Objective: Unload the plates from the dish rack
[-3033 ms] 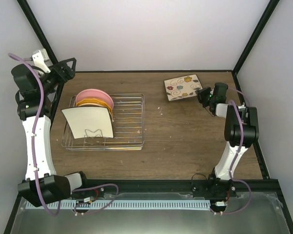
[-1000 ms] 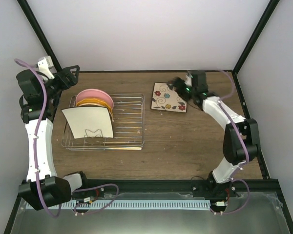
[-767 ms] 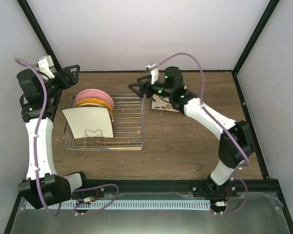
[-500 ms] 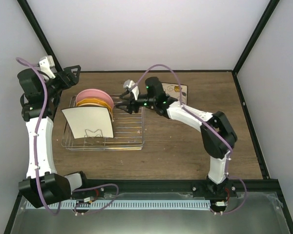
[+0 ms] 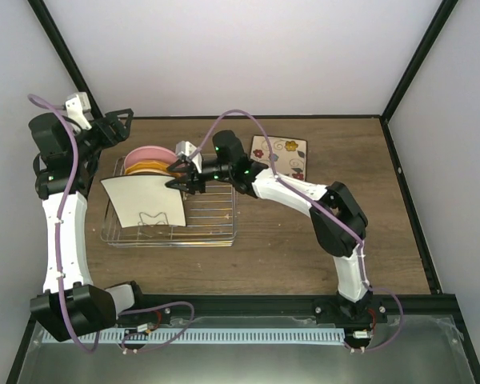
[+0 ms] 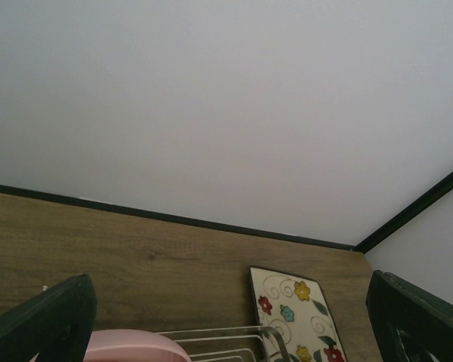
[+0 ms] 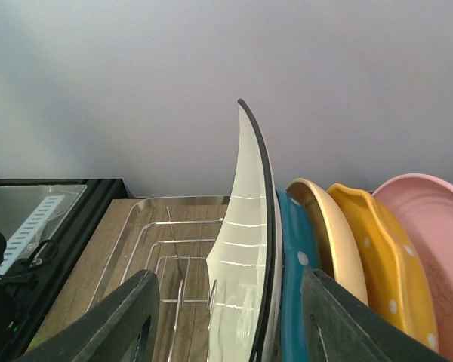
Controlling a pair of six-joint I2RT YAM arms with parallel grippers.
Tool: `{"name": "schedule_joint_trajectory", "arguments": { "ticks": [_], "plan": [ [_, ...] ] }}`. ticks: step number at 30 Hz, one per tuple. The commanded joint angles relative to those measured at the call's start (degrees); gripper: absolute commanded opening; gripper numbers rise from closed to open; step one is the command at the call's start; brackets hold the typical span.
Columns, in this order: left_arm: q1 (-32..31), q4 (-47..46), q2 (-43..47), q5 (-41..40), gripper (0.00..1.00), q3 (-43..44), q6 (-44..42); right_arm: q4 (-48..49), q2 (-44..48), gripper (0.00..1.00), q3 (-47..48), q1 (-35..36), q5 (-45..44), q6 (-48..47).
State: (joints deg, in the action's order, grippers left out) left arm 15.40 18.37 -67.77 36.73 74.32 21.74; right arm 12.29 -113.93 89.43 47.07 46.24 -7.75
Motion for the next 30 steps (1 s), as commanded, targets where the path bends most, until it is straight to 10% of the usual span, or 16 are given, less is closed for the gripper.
{"name": "schedule_joint_trajectory", "arguments": {
  "ticks": [1, 9, 16, 30],
  "plan": [
    [0.19, 0.66, 0.52, 0.52, 1.0, -0.34, -1.72, 1.07, -3.54, 0.51, 3.29, 1.63, -0.52, -0.89],
    [0.2, 9.05, 0.83, -4.26, 1.0, 2.09, -12.41, 3.36, -6.86, 0.36, 4.83, 2.15, -2.53, 0.99],
    [0.24, 10.92, 3.92, -5.62, 1.0, -1.25, -15.43, 5.4, -5.95, 0.02, 3.32, 2.14, -2.69, 1.57],
    [0.24, 10.48, 4.31, -5.14, 1.0, -1.64, -13.75, 13.22, 2.15, 0.01, -0.32, 2.15, -4.16, 5.58]
  ]
}}
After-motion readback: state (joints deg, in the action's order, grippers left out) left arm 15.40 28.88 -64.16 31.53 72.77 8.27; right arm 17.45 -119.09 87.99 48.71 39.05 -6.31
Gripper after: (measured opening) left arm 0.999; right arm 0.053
